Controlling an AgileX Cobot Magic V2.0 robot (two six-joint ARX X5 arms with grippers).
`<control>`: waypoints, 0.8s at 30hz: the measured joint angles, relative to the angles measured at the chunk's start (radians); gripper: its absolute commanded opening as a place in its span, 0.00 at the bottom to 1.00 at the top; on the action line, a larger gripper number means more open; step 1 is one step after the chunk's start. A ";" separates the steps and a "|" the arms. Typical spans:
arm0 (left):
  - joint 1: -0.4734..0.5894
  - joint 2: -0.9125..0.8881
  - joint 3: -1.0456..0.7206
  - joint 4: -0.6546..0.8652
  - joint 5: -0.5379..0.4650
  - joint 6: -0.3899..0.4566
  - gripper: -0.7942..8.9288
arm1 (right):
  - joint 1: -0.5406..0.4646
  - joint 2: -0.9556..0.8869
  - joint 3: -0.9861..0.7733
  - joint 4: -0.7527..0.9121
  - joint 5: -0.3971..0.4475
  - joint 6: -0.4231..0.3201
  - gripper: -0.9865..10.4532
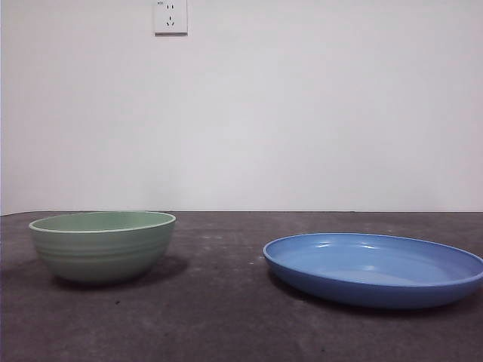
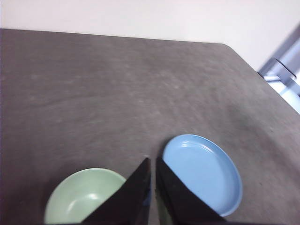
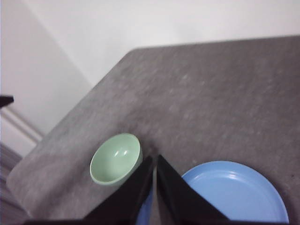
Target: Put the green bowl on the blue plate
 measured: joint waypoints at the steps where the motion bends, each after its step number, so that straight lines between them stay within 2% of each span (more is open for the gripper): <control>1: -0.016 0.006 0.004 0.001 0.000 0.003 0.10 | 0.005 0.014 0.008 -0.013 -0.006 -0.010 0.09; 7: -0.099 0.033 0.008 -0.014 0.003 0.016 0.10 | 0.032 0.060 0.022 -0.035 -0.041 -0.065 0.09; 18: -0.103 0.035 0.008 -0.024 0.003 0.034 0.13 | 0.037 0.060 0.022 -0.053 -0.042 -0.085 0.10; 20: -0.103 0.035 0.008 -0.024 0.003 0.036 0.21 | 0.037 0.060 0.022 -0.057 -0.042 -0.085 0.10; 23: -0.103 0.035 0.008 -0.024 0.003 0.036 0.46 | 0.037 0.060 0.022 -0.060 -0.042 -0.088 0.23; 24: -0.103 0.035 0.008 -0.024 0.003 0.036 0.57 | 0.037 0.060 0.022 -0.060 -0.042 -0.089 0.30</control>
